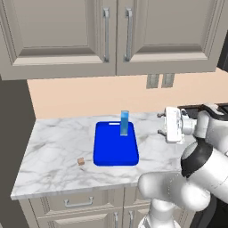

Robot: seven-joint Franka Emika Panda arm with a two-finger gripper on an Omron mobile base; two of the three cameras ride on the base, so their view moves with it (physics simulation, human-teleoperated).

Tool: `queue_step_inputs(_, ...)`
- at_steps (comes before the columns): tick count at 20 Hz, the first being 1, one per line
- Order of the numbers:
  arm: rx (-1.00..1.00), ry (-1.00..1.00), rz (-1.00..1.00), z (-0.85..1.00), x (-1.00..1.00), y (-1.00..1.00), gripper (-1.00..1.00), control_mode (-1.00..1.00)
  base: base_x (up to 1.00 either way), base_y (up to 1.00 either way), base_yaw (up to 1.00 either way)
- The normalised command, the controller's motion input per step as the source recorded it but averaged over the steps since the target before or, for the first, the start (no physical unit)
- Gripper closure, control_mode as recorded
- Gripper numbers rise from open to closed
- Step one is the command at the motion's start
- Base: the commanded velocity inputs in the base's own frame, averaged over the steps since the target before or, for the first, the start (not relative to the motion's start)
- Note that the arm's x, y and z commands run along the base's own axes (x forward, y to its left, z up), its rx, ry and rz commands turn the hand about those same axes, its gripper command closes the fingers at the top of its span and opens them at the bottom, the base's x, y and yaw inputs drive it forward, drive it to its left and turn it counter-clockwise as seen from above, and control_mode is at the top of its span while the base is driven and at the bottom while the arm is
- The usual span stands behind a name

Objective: Take out the milk from the fridge and place it on the tray on the counter. Then take the sugar cube near the tray and place it in the tray.

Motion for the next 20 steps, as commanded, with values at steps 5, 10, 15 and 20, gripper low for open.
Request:
queue_step_inputs(5,-0.03,-0.08,-0.05,0.62,-0.66,0.32,-1.0,-1.0,0.0,0.0,0.0)
queue_step_inputs(10,-0.1,0.0,-0.09,0.6,-0.46,0.34,-1.0,-1.0,0.0,0.0,0.0)
queue_step_inputs(15,-0.13,0.02,-0.14,0.63,-0.27,0.41,-1.0,-1.0,0.0,0.0,0.0)
queue_step_inputs(20,-0.17,0.0,-0.17,0.39,-0.51,0.44,-1.0,-1.0,0.0,0.0,0.0)
